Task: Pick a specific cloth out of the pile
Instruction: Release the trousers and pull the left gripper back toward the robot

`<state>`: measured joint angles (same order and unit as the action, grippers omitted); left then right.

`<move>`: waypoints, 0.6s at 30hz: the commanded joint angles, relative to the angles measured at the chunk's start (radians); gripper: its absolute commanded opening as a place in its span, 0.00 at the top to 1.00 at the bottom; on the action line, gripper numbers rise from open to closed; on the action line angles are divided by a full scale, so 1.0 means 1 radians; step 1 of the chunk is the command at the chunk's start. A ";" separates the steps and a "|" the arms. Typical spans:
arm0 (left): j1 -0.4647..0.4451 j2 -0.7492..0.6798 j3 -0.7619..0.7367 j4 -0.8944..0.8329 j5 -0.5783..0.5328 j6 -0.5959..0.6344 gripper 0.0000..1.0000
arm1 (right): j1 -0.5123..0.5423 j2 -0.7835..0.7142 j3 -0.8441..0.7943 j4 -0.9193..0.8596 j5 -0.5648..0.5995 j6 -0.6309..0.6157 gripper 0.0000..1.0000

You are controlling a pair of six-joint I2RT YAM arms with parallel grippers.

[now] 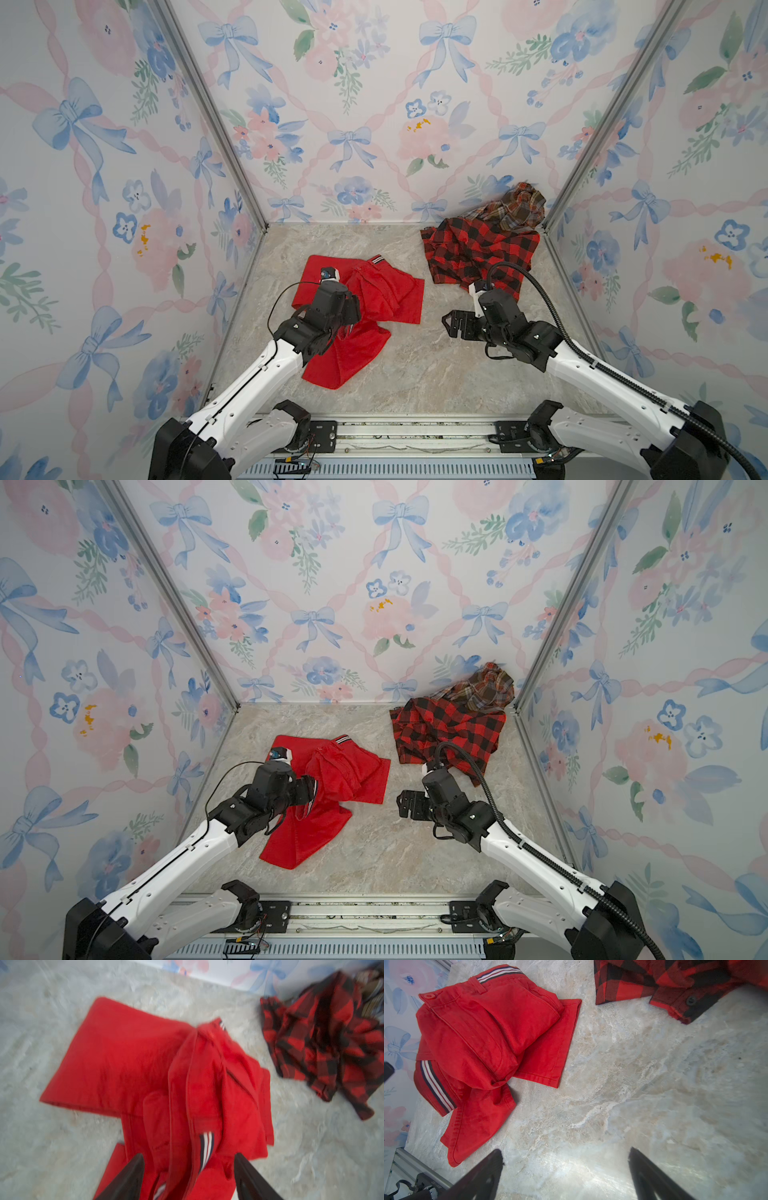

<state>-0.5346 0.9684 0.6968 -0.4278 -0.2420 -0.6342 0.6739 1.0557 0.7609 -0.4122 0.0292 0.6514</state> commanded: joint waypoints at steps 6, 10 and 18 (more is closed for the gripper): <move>-0.145 -0.103 -0.136 -0.273 -0.088 -0.369 0.45 | 0.003 -0.004 -0.016 0.023 -0.020 0.000 0.03; -0.171 -0.123 -0.235 -0.260 -0.073 -0.450 0.48 | 0.005 -0.031 -0.037 0.019 -0.009 0.012 0.03; -0.224 -0.099 -0.296 -0.237 -0.023 -0.452 0.52 | 0.015 -0.033 -0.026 0.003 -0.002 0.013 0.03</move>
<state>-0.7399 0.8696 0.4252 -0.6590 -0.2771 -1.0531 0.6781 1.0382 0.7368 -0.3996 0.0147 0.6548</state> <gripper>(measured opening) 0.482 0.968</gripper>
